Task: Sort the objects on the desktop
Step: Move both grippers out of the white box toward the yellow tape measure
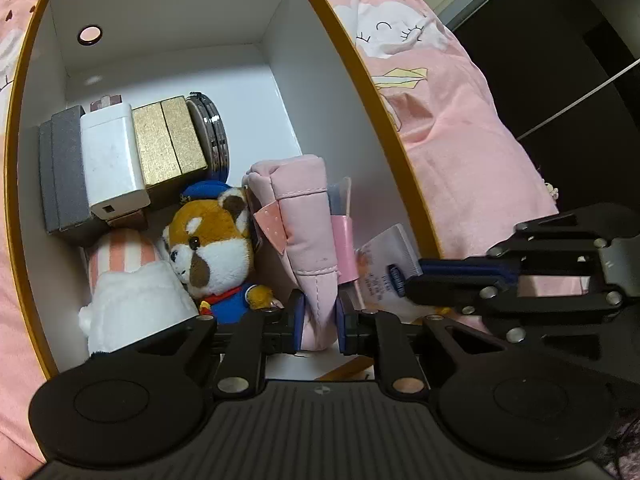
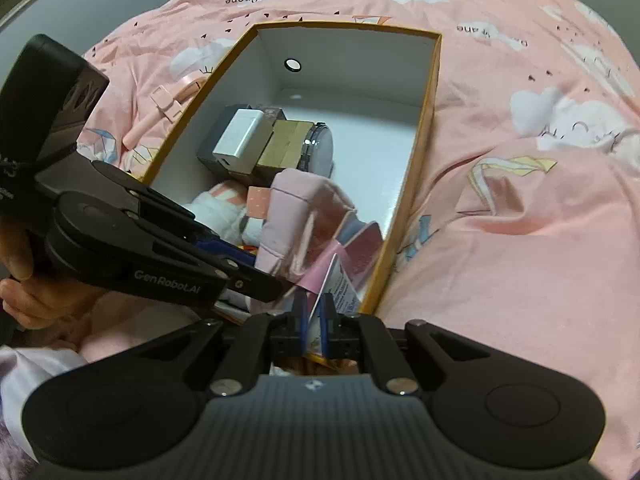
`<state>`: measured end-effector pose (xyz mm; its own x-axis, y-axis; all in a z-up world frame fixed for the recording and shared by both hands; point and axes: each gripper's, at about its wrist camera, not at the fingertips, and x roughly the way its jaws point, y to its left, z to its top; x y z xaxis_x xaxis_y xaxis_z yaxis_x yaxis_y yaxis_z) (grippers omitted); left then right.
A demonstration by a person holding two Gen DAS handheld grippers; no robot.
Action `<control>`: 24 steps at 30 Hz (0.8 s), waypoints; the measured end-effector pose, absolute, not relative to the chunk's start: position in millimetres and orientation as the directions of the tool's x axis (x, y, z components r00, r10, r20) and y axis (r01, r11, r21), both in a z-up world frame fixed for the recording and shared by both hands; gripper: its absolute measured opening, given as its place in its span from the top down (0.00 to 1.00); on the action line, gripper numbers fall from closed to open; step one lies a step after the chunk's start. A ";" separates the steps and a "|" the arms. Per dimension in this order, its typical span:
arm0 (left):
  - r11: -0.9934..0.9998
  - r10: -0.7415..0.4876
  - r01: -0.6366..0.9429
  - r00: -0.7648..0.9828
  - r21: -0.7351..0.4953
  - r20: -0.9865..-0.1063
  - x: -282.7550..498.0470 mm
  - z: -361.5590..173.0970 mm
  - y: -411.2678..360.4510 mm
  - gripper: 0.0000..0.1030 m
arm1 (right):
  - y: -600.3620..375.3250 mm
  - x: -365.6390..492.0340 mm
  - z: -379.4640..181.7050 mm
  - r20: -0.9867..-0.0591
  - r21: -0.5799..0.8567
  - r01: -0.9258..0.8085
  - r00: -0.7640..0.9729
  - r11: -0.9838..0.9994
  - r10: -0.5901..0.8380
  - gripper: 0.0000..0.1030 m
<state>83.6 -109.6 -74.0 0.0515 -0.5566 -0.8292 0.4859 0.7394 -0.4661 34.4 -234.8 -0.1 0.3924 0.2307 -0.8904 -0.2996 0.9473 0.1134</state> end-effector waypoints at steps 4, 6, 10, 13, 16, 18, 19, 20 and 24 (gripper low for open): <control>0.747 -0.557 0.447 0.018 -0.492 -0.830 88.3 -83.4 -107.8 0.83 | -232.1 34.1 -2.3 -0.895 0.116 -0.296 0.382 0.948 0.229 0.94; 0.738 -0.581 0.428 0.010 -0.522 -0.814 90.1 -84.3 -103.5 0.83 | -230.8 32.5 -3.4 -0.899 0.095 -0.297 0.384 0.950 0.210 0.94; 0.742 -0.581 0.430 0.030 -0.514 -0.813 83.7 -74.9 -100.0 0.81 | -231.2 32.6 -2.8 -0.898 0.092 -0.289 0.389 0.953 0.205 0.93; 0.754 -0.566 0.437 0.054 -0.490 -0.822 78.9 -67.3 -99.6 0.76 | -230.9 33.1 -1.1 -0.898 0.079 -0.285 0.396 0.955 0.193 0.89; 0.769 -0.544 0.446 0.079 -0.458 -0.835 72.3 -59.6 -93.9 0.71 | -231.9 31.6 2.3 -0.894 0.062 -0.283 0.411 0.957 0.180 0.86; 0.770 -0.542 0.452 0.088 -0.451 -0.836 66.7 -53.3 -88.8 0.70 | -233.1 30.2 7.0 -0.885 0.055 -0.283 0.431 0.958 0.178 0.81; 0.770 -0.542 0.457 0.099 -0.446 -0.834 62.3 -48.5 -85.5 0.69 | -233.4 29.8 10.0 -0.879 0.051 -0.282 0.443 0.958 0.177 0.80; 0.771 -0.542 0.461 0.114 -0.439 -0.833 57.6 -42.6 -81.4 0.67 | -233.3 29.4 13.1 -0.873 0.048 -0.283 0.455 0.958 0.178 0.80; 0.770 -0.565 0.462 0.175 -0.440 -0.806 42.8 -18.7 -48.8 0.65 | -227.8 29.2 26.2 -0.842 0.041 -0.302 0.503 0.952 0.196 0.75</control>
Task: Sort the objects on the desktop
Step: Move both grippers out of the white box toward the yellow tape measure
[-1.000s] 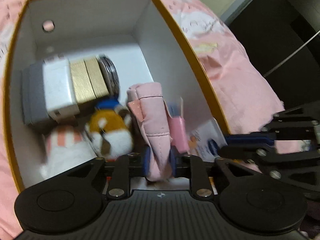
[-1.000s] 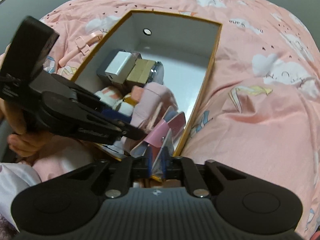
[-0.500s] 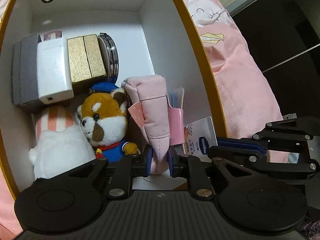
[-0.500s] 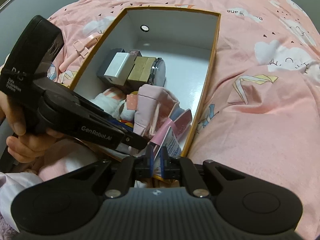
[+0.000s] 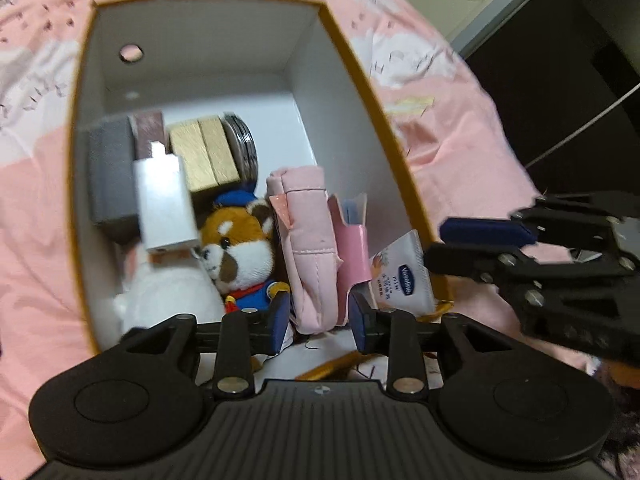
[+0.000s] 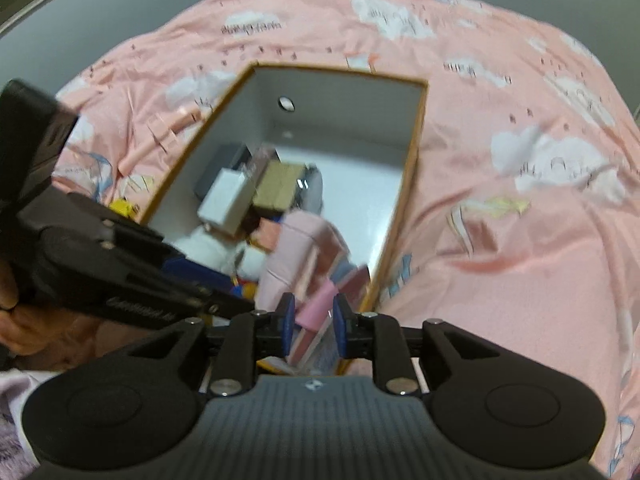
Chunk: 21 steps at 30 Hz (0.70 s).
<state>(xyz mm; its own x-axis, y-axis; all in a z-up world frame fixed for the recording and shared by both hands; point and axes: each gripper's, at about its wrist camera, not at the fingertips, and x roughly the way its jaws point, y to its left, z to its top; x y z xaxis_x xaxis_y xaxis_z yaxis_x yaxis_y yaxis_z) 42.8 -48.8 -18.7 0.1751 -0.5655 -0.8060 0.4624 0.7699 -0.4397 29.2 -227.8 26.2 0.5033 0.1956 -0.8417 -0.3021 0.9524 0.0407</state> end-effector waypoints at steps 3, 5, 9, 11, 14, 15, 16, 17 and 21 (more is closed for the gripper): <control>0.783 -0.571 0.440 0.230 -0.439 -0.788 31.1 -3.6 -28.2 0.65 | -219.3 34.6 31.4 -0.818 0.052 -0.322 0.529 0.945 0.225 0.73; 0.802 -0.560 0.413 0.271 -0.431 -0.783 28.3 3.1 -17.2 0.65 | -211.2 38.9 32.6 -0.808 0.067 -0.337 0.535 0.939 0.249 0.73; 0.856 -0.500 0.340 0.357 -0.389 -0.789 18.5 16.6 17.9 0.65 | -190.4 48.1 34.4 -0.781 0.101 -0.379 0.543 0.920 0.310 0.73; 0.887 -0.452 0.300 0.404 -0.351 -0.795 17.8 18.2 31.0 0.65 | -178.3 53.2 34.7 -0.769 0.118 -0.411 0.538 0.904 0.345 0.73; 0.931 -0.363 0.220 0.455 -0.293 -0.813 25.2 17.7 52.7 0.65 | -156.1 62.1 33.7 -0.758 0.132 -0.471 0.519 0.872 0.395 0.73; 0.943 -0.331 0.184 0.461 -0.277 -0.823 39.0 11.9 52.8 0.65 | -149.2 64.3 33.0 -0.755 0.133 -0.491 0.512 0.861 0.409 0.73; 0.952 -0.306 0.154 0.465 -0.265 -0.830 41.0 11.0 65.7 0.65 | -141.3 67.2 32.2 -0.754 0.135 -0.512 0.502 0.848 0.423 0.73; 0.962 -0.272 0.111 0.467 -0.249 -0.841 43.7 8.7 78.7 0.65 | -133.5 69.9 31.5 -0.755 0.135 -0.529 0.492 0.838 0.433 0.73; 0.977 -0.191 0.005 0.441 -0.211 -0.877 62.9 -11.9 109.2 0.65 | -106.7 85.0 29.6 -0.760 0.138 -0.589 0.452 0.796 0.467 0.73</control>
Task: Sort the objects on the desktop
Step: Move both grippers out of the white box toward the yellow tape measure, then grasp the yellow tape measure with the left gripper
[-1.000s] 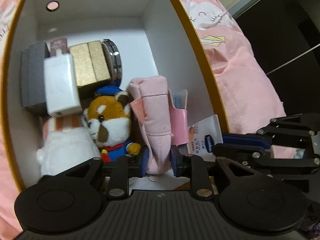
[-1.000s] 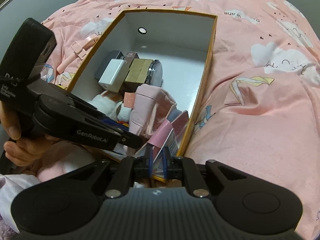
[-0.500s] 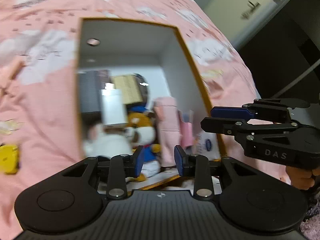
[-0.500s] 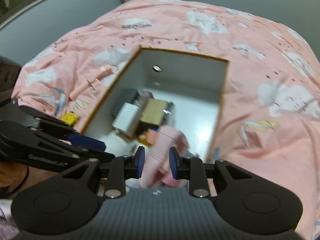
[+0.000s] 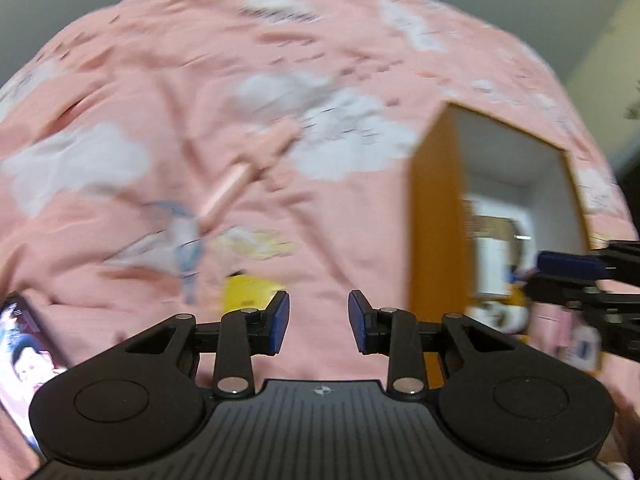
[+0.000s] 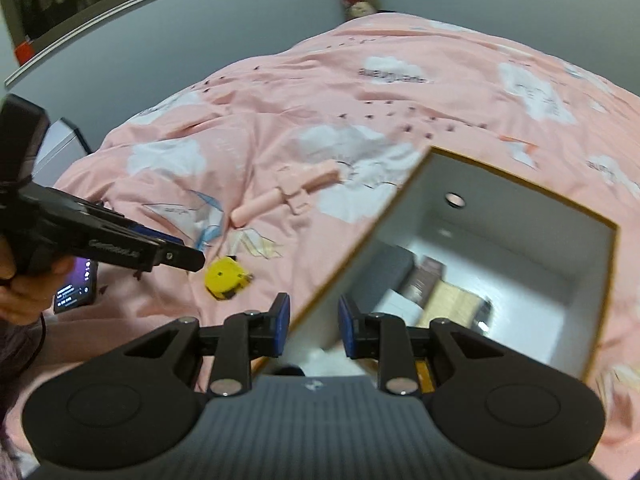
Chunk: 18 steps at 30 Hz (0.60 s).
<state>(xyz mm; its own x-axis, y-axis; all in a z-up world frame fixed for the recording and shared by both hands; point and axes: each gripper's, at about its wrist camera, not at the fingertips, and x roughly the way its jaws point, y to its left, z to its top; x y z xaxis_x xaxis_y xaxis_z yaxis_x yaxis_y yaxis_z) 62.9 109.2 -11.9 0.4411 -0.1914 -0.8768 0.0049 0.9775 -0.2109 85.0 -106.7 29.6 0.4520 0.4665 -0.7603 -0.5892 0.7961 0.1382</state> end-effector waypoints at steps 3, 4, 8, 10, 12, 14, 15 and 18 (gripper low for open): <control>0.978 -0.171 -0.044 0.385 -0.203 -0.907 75.8 -32.3 126.5 0.64 | -90.9 96.8 27.4 -0.767 0.135 -0.613 0.433 0.778 0.474 0.73; 0.976 -0.174 -0.055 0.368 -0.209 -0.913 78.3 -38.8 131.0 0.63 | -86.0 100.8 26.1 -0.769 0.136 -0.620 0.426 0.773 0.476 0.73; 0.973 -0.162 -0.101 0.330 -0.205 -0.930 89.1 -62.1 137.0 0.55 | -69.5 115.3 17.6 -0.784 0.139 -0.648 0.390 0.749 0.483 0.73; 0.978 -0.143 -0.096 0.326 -0.183 -0.934 92.9 -66.6 134.7 0.54 | -60.8 123.2 11.2 -0.796 0.136 -0.659 0.372 0.739 0.478 0.72; 0.982 -0.122 -0.099 0.325 -0.162 -0.938 99.3 -71.2 133.2 0.54 | -53.0 130.2 5.7 -0.802 0.138 -0.668 0.358 0.731 0.478 0.72; 0.982 -0.114 -0.106 0.310 -0.153 -0.944 105.4 -77.6 133.2 0.54 | -46.0 135.7 1.2 -0.807 0.140 -0.676 0.345 0.723 0.479 0.72; 0.983 -0.109 -0.111 0.300 -0.149 -0.947 108.1 -81.0 133.5 0.54 | -42.8 137.9 -0.9 -0.809 0.142 -0.680 0.338 0.719 0.480 0.72; 0.983 -0.102 -0.119 0.281 -0.140 -0.954 113.8 -90.2 134.0 0.54 | -34.4 145.4 -7.6 -0.817 0.152 -0.691 0.314 0.707 0.483 0.72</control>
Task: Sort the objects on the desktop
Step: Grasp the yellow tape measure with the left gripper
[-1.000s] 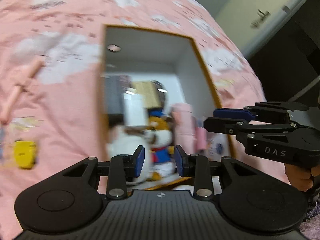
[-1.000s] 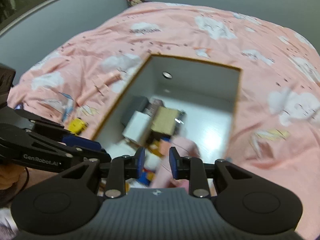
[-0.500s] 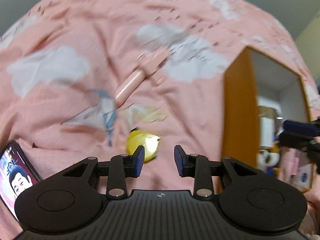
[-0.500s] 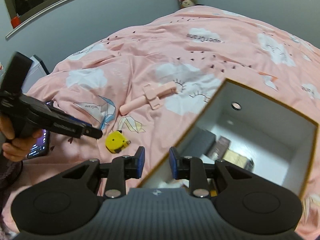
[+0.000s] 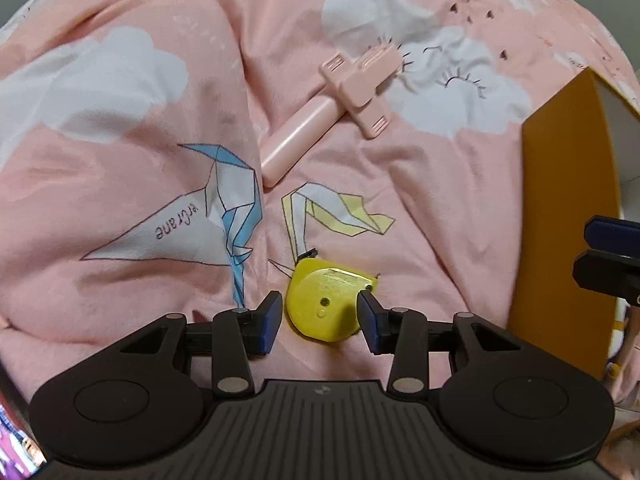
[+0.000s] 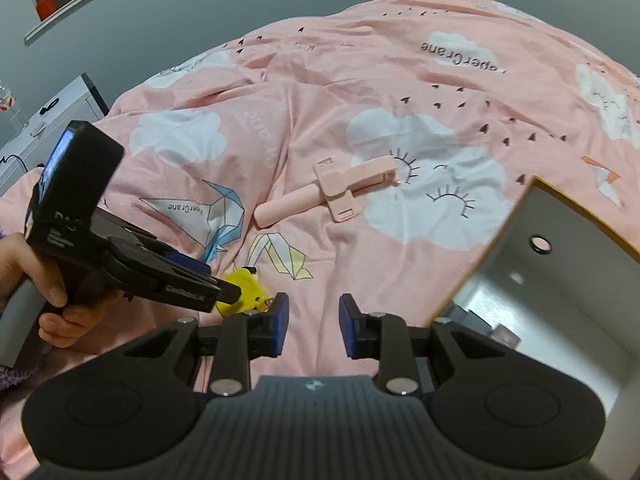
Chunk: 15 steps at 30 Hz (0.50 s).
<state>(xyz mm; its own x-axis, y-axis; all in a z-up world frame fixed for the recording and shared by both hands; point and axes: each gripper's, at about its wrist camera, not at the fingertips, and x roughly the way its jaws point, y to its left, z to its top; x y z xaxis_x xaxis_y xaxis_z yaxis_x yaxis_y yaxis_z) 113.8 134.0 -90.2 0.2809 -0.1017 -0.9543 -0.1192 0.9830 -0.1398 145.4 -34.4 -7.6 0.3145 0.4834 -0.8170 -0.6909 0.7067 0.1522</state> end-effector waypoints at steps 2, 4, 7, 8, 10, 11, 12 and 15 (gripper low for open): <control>0.983 -0.100 -0.123 0.269 -0.138 -0.958 115.6 -95.3 134.0 0.54 | -30.3 151.3 -12.7 -0.824 0.159 -0.692 0.300 0.704 0.480 0.72; 0.982 -0.106 -0.128 0.250 -0.142 -0.962 116.8 -102.1 134.6 0.54 | -27.1 157.6 -17.6 -0.832 0.163 -0.690 0.289 0.706 0.474 0.72; 0.975 -0.140 -0.136 0.241 -0.177 -0.960 118.1 -108.7 137.4 0.51 | -22.3 166.0 -22.1 -0.839 0.165 -0.689 0.279 0.706 0.468 0.72; 0.972 -0.152 -0.141 0.238 -0.189 -0.959 118.8 -110.5 138.6 0.51 | -20.5 168.3 -22.7 -0.840 0.164 -0.689 0.277 0.705 0.466 0.72; 0.965 -0.170 -0.156 0.228 -0.209 -0.959 120.9 -115.2 140.1 0.45 | -17.0 172.4 -23.8 -0.842 0.163 -0.692 0.274 0.703 0.465 0.72; 0.964 -0.174 -0.162 0.224 -0.212 -0.959 121.7 -116.9 139.5 0.43 | -15.6 173.9 -23.9 -0.842 0.163 -0.693 0.273 0.702 0.465 0.72; 0.964 -0.174 -0.163 0.220 -0.212 -0.960 123.0 -118.5 138.3 0.40 | -14.2 175.6 -24.1 -0.842 0.163 -0.694 0.272 0.701 0.466 0.72; 0.963 -0.175 -0.169 0.210 -0.212 -0.962 126.4 -125.6 136.2 0.40 | -10.7 180.1 -26.3 -0.844 0.165 -0.695 0.267 0.700 0.465 0.72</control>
<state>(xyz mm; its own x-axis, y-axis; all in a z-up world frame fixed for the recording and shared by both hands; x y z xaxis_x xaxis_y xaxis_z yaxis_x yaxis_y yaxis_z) 126.4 136.2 -125.6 0.2099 -0.1748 -0.9620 -0.1688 0.9627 -0.2117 180.1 -10.7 -26.3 0.2674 0.4650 -0.8439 -0.6949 0.6998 0.1654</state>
